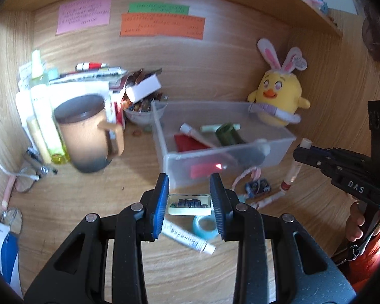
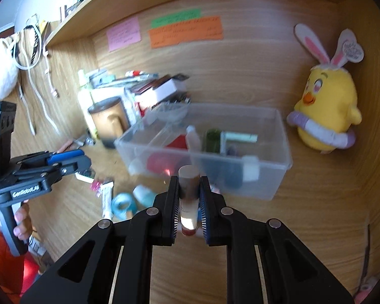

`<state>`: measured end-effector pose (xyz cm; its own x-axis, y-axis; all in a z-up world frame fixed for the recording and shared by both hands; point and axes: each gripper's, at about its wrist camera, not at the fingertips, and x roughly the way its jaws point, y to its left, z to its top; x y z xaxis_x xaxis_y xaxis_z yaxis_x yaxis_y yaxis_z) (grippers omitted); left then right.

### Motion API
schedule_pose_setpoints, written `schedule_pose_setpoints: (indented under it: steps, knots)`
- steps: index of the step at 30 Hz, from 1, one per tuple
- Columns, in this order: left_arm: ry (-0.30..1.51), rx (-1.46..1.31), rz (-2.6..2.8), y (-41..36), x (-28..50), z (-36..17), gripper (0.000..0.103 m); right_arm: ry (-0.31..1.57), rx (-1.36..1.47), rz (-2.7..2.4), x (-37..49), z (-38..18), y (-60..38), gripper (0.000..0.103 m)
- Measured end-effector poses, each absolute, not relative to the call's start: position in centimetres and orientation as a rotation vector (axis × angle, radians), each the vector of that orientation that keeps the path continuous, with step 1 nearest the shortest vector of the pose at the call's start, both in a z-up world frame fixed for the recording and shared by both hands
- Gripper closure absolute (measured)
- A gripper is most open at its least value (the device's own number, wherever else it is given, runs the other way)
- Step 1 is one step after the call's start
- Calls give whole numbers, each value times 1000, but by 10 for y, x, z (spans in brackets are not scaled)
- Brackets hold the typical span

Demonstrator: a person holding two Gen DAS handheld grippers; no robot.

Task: Organize objects
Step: 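Carry the card and lipstick tube over the clear box and open both tools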

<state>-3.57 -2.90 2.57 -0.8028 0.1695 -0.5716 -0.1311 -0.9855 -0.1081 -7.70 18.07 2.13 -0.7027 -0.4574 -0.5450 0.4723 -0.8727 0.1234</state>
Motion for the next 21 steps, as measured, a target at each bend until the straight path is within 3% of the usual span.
schedule_pose_setpoints:
  steps: [21]
  knots:
    - [-94, -792, 2826, -3, -109, 67, 70, 49, 670, -2650, -138, 65, 193, 89]
